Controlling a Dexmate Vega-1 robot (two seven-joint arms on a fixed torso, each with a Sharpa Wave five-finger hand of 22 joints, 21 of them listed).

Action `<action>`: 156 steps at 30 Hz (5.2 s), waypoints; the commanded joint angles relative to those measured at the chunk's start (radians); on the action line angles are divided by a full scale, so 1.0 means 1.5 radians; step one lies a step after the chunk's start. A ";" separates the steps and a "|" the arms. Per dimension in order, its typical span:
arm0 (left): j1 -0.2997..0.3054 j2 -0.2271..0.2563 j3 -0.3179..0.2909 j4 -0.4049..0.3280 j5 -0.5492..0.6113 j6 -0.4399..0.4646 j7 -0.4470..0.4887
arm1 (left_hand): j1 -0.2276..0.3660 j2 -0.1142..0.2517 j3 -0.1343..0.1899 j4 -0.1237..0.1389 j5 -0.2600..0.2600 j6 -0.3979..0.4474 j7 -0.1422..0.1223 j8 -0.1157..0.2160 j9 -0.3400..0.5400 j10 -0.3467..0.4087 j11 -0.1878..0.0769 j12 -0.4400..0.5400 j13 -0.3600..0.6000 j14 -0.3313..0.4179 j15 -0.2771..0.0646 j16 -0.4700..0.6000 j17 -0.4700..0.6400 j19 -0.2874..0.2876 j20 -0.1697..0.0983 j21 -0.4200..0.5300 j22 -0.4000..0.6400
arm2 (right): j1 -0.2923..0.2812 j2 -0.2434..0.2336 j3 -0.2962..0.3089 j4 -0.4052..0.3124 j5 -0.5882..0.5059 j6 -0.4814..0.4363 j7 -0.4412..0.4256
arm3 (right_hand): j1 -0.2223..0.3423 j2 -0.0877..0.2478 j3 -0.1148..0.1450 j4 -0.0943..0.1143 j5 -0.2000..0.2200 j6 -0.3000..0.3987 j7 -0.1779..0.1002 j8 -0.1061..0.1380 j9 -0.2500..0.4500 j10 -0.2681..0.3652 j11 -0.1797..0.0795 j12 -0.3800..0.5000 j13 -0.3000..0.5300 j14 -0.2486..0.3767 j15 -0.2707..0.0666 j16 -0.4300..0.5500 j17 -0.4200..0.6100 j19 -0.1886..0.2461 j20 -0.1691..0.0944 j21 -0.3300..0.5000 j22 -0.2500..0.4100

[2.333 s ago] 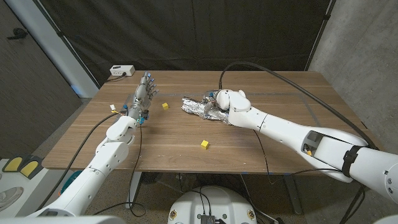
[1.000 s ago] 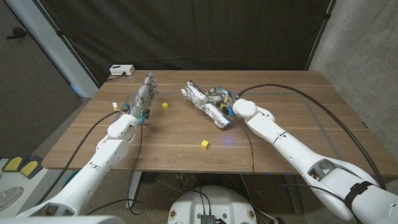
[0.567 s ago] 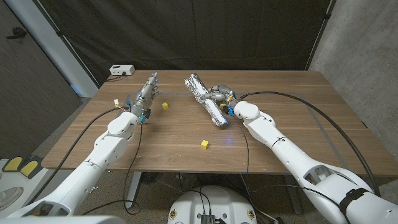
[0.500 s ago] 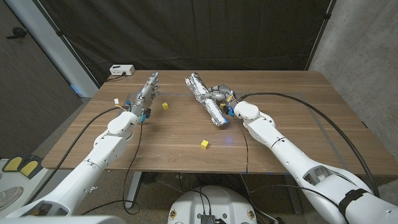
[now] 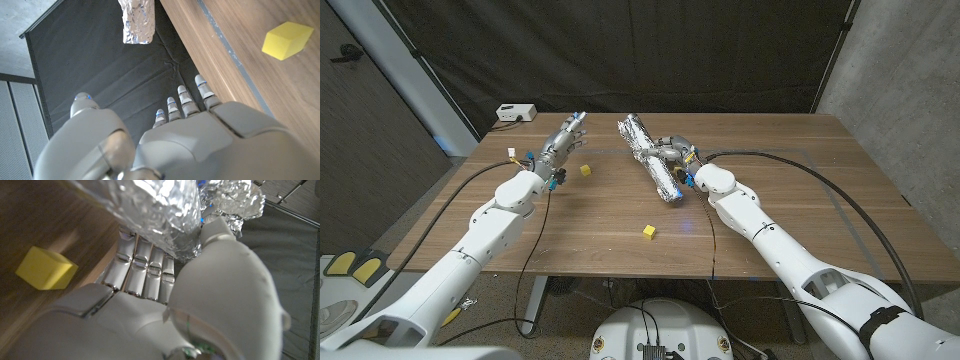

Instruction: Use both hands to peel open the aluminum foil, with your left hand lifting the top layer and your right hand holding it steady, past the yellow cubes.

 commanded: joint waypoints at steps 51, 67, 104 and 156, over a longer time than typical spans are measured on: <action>-0.009 -0.001 0.024 -0.103 0.030 0.169 0.089 | 0.387 0.114 0.119 -0.053 -0.079 0.327 0.058 0.126 0.005 0.396 -0.036 0.066 -0.006 0.437 -0.107 0.044 -0.007 0.352 -0.138 0.280 0.012 | -0.009 0.050 -0.011 -0.056 0.044 -0.021 -0.002 | 0.148 0.138 -0.010 0.003 0.011 0.061 -0.052 -0.020 0.014 0.101 -0.099 -0.005 0.050 0.172 -0.194 -0.012 -0.032 0.054 -0.096 0.013 -0.056; -0.025 0.010 0.036 -0.111 0.029 0.202 0.101 | 0.402 0.148 0.197 -0.052 -0.079 0.739 0.081 0.189 -0.003 0.819 -0.090 0.075 -0.004 0.737 -0.130 0.074 0.032 0.381 -0.166 0.458 0.009 | 0.027 0.095 0.069 0.001 0.201 -0.197 0.200 | 0.115 0.155 0.015 0.031 0.025 0.054 -0.065 -0.036 0.006 0.098 -0.102 -0.027 0.020 0.157 -0.182 -0.061 -0.104 0.028 -0.099 0.018 0.002; -0.033 0.022 0.046 -0.146 0.029 0.258 0.142 | 0.435 0.132 0.237 -0.068 -0.080 0.787 0.106 0.185 0.012 0.870 -0.100 0.103 0.038 0.789 -0.132 0.094 0.072 0.372 -0.177 0.525 0.009 | 0.098 0.141 0.128 0.179 0.180 -0.209 0.433 | -0.572 0.044 -0.023 0.223 -0.012 -0.189 0.002 -0.082 -0.099 -0.121 0.045 -0.201 -0.152 -0.016 -0.036 -0.324 -0.332 0.045 0.009 -0.181 -0.054; 0.005 -0.072 -0.005 -0.186 0.002 0.201 0.245 | 0.436 0.117 0.266 -0.062 -0.081 0.793 0.112 0.178 0.027 0.874 -0.102 0.114 0.067 0.803 -0.131 0.095 0.099 0.377 -0.201 0.585 0.003 | 0.191 0.148 0.132 0.321 0.139 -0.302 0.548 | -0.665 -0.036 -0.079 0.196 -0.004 -0.264 -0.008 -0.068 -0.115 -0.169 0.048 -0.210 -0.160 -0.033 -0.020 -0.389 -0.339 0.115 -0.028 -0.169 -0.084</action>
